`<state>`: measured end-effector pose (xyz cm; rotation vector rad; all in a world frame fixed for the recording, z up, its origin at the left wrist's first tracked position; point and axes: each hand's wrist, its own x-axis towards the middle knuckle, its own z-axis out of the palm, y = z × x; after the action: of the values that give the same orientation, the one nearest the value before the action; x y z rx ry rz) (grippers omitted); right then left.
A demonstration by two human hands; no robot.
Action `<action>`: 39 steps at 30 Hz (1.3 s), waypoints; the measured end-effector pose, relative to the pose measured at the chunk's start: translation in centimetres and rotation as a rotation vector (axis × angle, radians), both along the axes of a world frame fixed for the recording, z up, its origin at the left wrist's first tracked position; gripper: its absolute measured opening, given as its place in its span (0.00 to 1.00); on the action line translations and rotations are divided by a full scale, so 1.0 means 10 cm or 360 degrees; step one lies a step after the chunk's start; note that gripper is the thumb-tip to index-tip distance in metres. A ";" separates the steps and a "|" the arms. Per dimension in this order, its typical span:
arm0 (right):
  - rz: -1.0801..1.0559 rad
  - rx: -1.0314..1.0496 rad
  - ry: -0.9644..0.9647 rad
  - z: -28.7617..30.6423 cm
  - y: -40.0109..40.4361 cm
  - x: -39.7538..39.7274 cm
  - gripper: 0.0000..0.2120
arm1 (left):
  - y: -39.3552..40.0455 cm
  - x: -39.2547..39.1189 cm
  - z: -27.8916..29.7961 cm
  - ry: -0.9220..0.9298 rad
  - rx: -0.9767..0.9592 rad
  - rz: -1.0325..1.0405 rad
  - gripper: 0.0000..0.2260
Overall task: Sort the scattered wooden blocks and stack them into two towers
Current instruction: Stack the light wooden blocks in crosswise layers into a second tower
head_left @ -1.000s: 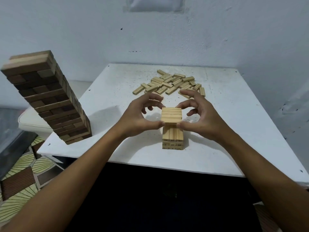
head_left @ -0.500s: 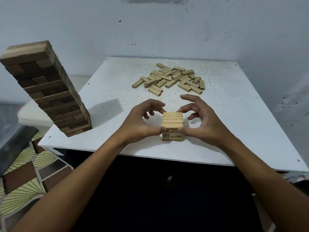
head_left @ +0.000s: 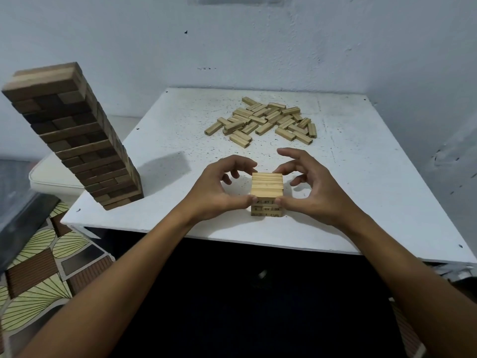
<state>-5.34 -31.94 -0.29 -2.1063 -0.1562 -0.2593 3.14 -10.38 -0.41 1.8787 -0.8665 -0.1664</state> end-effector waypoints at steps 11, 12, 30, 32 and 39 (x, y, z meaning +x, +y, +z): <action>-0.0314 0.0787 0.0298 -0.03 0.32 0.00 0.37 | -0.16 -0.18 -0.01 0.0390 -0.0175 0.0206 0.28; -0.0338 0.0859 0.0341 -0.04 0.39 0.00 0.40 | -0.22 -0.22 -0.03 0.0463 -0.0220 0.0253 0.31; -0.0465 0.1256 0.0293 -0.03 0.76 -0.06 0.31 | -0.63 -0.60 -0.04 0.0932 -0.0558 0.0573 0.31; -0.0480 0.1301 0.0348 0.01 0.79 -0.06 0.38 | -0.63 -0.62 -0.03 0.0918 -0.0527 0.0585 0.30; -0.0520 0.1266 0.0320 -0.02 0.79 -0.05 0.22 | -0.64 -0.61 -0.03 0.0902 -0.0514 0.0611 0.30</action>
<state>-5.87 -24.00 -0.50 -1.3405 0.3633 -0.2470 -3.00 -16.80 -0.67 1.5382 -0.1294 -0.2843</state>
